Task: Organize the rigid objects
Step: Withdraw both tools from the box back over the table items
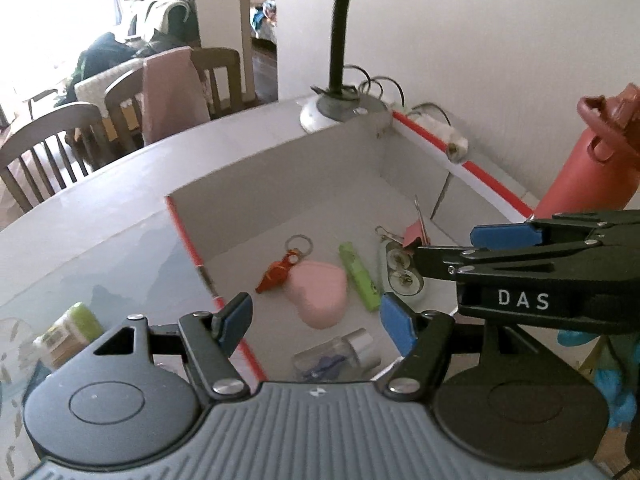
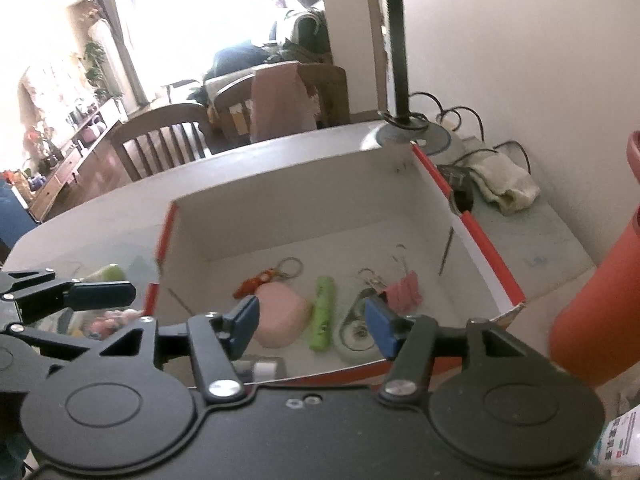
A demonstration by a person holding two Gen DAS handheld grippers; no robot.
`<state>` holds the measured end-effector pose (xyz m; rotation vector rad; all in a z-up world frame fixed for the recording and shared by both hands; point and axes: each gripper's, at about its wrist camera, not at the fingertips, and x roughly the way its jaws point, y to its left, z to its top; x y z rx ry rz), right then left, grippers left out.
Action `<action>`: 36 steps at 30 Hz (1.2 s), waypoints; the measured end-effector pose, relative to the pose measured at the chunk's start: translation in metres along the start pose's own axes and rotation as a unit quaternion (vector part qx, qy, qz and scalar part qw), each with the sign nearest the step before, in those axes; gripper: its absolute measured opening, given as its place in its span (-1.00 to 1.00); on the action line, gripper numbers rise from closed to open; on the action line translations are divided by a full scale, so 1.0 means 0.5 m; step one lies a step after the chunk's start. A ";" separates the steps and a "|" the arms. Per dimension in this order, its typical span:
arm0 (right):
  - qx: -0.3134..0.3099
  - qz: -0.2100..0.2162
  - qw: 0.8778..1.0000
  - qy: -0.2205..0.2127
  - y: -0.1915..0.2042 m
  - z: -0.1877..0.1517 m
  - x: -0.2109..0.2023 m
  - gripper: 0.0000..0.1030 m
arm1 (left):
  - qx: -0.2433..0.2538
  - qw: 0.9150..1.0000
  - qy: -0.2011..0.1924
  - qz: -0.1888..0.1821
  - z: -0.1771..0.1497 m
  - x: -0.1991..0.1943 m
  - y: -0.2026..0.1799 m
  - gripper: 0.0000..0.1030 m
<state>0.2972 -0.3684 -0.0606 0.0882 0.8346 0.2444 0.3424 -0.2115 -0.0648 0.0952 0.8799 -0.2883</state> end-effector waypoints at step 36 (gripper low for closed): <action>-0.083 0.119 0.988 -0.044 0.258 -0.057 -0.100 0.85 | -0.157 0.985 -0.062 0.042 -0.230 -0.289 0.281 0.62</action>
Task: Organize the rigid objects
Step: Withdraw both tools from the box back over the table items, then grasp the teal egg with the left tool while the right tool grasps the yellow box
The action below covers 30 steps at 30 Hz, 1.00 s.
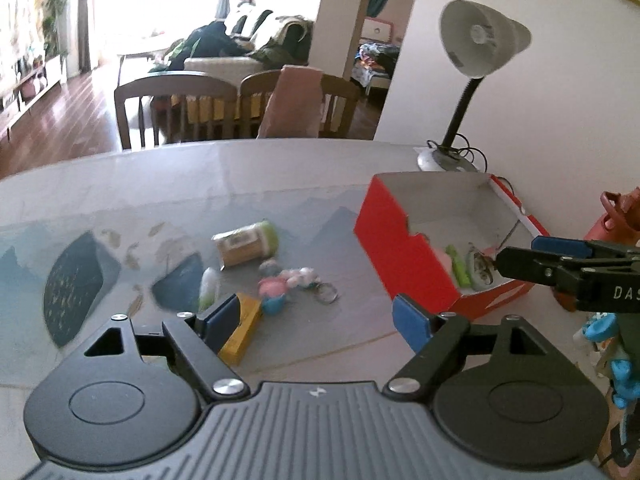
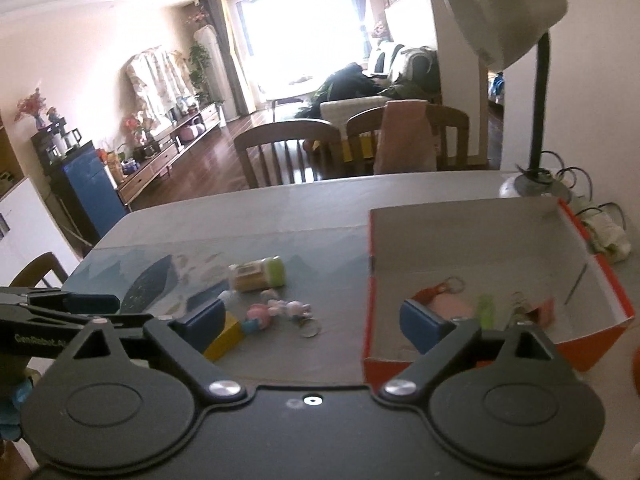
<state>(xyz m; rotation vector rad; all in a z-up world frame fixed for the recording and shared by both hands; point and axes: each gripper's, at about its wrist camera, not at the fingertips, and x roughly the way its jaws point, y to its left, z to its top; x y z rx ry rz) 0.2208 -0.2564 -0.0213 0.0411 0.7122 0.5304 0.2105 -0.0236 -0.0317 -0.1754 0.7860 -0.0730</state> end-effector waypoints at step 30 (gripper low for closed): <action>-0.030 -0.019 0.995 0.089 0.143 -0.047 0.222 0.77 | -0.081 0.991 0.004 0.104 -0.136 0.098 0.274 1.00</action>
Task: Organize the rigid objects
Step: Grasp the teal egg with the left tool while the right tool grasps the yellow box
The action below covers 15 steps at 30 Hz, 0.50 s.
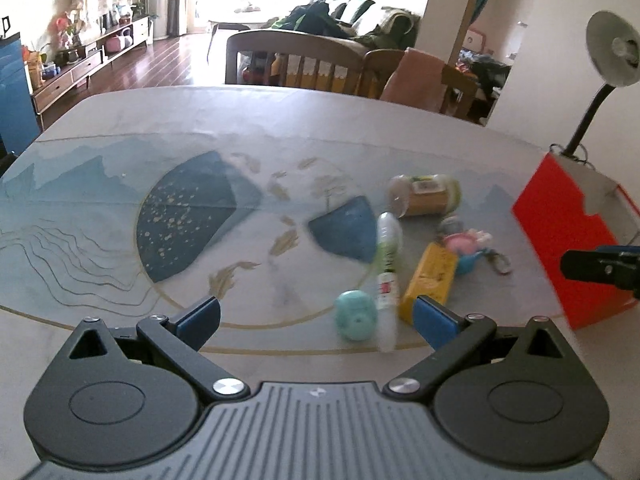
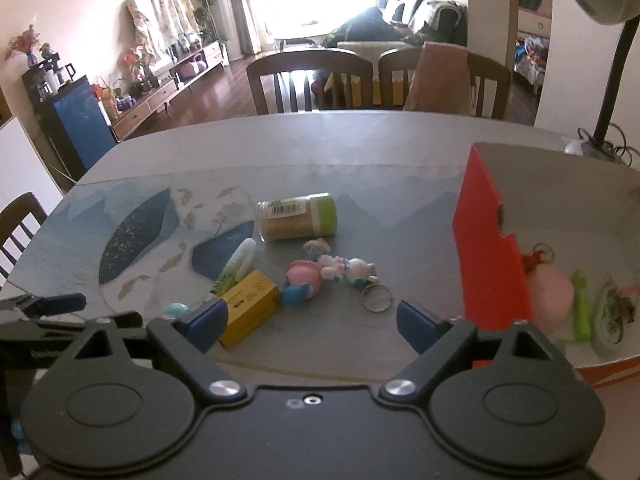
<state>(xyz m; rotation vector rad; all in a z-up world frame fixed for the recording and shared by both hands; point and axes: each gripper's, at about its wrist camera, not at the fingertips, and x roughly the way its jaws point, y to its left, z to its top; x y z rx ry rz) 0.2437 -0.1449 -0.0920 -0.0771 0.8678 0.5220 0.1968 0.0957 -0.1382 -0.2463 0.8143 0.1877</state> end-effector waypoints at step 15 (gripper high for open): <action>0.040 -0.052 0.997 0.046 0.095 -0.003 0.130 0.56 | -0.008 1.000 0.008 0.012 -0.022 0.077 0.019 0.99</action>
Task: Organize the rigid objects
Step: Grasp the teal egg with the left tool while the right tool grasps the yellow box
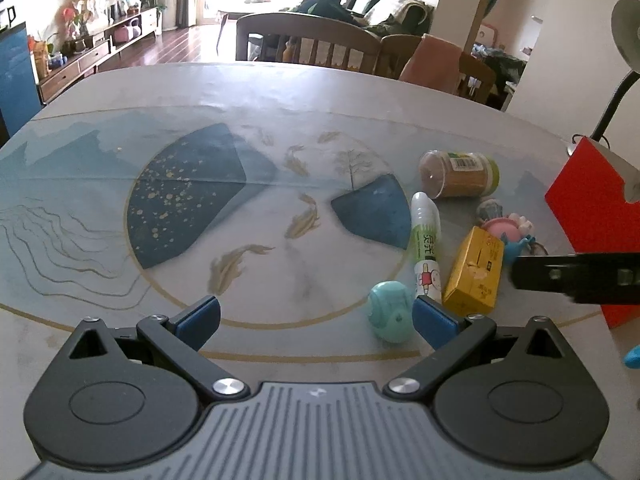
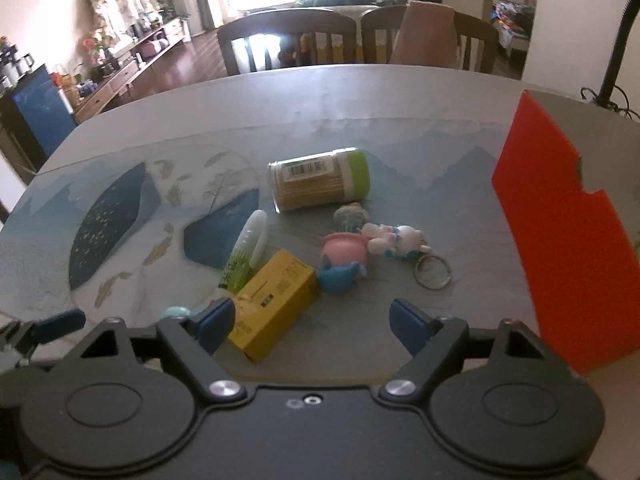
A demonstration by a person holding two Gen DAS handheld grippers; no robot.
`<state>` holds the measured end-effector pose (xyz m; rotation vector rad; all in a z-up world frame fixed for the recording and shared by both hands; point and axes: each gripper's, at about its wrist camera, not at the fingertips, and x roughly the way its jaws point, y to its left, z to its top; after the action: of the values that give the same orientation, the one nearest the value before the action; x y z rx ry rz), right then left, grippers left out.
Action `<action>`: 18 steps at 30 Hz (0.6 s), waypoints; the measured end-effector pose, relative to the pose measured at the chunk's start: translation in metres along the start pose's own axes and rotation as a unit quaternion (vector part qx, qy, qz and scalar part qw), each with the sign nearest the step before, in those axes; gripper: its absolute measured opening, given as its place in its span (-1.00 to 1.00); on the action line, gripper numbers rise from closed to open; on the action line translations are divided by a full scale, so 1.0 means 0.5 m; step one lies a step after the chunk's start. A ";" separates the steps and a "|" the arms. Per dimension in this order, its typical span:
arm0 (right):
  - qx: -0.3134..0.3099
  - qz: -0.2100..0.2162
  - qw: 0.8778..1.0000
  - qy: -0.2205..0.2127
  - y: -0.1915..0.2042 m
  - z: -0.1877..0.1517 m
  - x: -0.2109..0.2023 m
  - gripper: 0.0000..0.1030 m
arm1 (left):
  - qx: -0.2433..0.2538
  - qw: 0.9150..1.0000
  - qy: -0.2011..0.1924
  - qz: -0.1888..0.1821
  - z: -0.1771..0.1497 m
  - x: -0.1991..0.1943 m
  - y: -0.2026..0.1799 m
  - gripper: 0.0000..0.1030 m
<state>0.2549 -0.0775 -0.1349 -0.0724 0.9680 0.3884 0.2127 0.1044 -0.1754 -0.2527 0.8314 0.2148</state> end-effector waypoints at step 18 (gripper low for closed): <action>0.041 -0.015 0.999 0.013 0.031 0.006 0.053 0.14 | 0.008 1.000 -0.003 -0.005 0.001 0.035 -0.028 0.79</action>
<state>0.2651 -0.0549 -0.1531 -0.0167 1.0073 0.3205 0.2283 0.0926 -0.1862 -0.2411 0.8256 0.1993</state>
